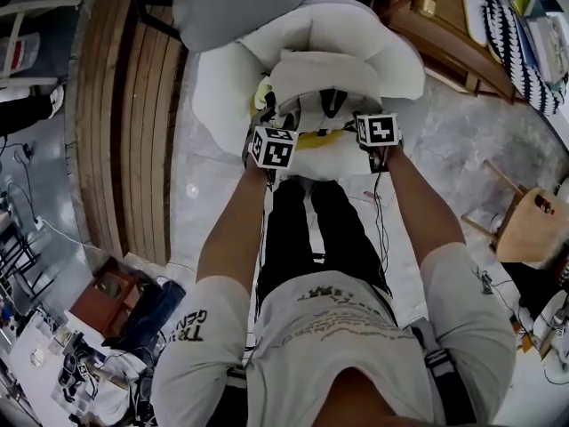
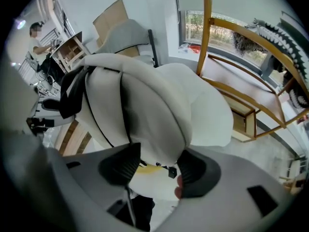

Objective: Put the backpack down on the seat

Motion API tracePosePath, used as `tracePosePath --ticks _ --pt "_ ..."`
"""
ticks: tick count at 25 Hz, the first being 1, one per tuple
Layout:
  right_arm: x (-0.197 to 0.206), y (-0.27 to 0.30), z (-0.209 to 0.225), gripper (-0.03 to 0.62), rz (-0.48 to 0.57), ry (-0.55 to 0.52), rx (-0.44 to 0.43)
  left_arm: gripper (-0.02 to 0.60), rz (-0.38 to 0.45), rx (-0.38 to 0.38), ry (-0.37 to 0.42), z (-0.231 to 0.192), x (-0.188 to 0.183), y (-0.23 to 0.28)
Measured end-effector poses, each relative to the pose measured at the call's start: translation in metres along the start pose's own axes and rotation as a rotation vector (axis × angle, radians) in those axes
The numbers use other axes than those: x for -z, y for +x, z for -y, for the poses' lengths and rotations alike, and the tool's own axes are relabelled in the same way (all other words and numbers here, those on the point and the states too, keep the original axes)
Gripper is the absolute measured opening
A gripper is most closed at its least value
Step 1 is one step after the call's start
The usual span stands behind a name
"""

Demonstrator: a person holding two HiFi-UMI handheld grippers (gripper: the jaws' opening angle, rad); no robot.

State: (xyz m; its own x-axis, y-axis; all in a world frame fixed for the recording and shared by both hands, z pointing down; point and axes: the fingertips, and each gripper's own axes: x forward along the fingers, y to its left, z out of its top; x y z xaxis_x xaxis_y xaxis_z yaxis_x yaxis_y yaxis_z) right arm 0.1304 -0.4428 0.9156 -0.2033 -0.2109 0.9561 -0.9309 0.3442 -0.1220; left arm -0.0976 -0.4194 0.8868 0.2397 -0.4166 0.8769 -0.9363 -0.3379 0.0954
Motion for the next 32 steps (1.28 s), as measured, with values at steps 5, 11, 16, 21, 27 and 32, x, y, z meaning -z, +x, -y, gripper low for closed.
tracePosePath --ticks 5,11,16,21,27,32 --pt "0.001 -0.024 0.011 0.247 0.094 -0.006 0.075 0.183 0.026 -0.03 -0.001 -0.001 0.004 -0.023" --pt "-0.013 -0.09 -0.002 0.161 0.282 0.016 0.088 0.043 0.139 -0.046 0.009 0.013 -0.021 -0.072" --pt "-0.019 -0.155 -0.031 0.031 0.432 -0.034 0.072 0.021 0.221 0.014 -0.003 0.042 -0.047 -0.12" --pt "-0.027 -0.22 -0.048 0.028 0.543 -0.006 0.095 0.02 0.345 0.029 -0.019 0.061 -0.088 -0.186" --pt "-0.061 -0.309 -0.068 0.028 0.73 0.017 0.092 0.02 0.499 0.009 -0.01 0.072 -0.139 -0.263" --pt "-0.094 -0.394 -0.091 0.028 0.922 0.056 0.045 0.02 0.608 -0.003 0.028 0.08 -0.18 -0.324"
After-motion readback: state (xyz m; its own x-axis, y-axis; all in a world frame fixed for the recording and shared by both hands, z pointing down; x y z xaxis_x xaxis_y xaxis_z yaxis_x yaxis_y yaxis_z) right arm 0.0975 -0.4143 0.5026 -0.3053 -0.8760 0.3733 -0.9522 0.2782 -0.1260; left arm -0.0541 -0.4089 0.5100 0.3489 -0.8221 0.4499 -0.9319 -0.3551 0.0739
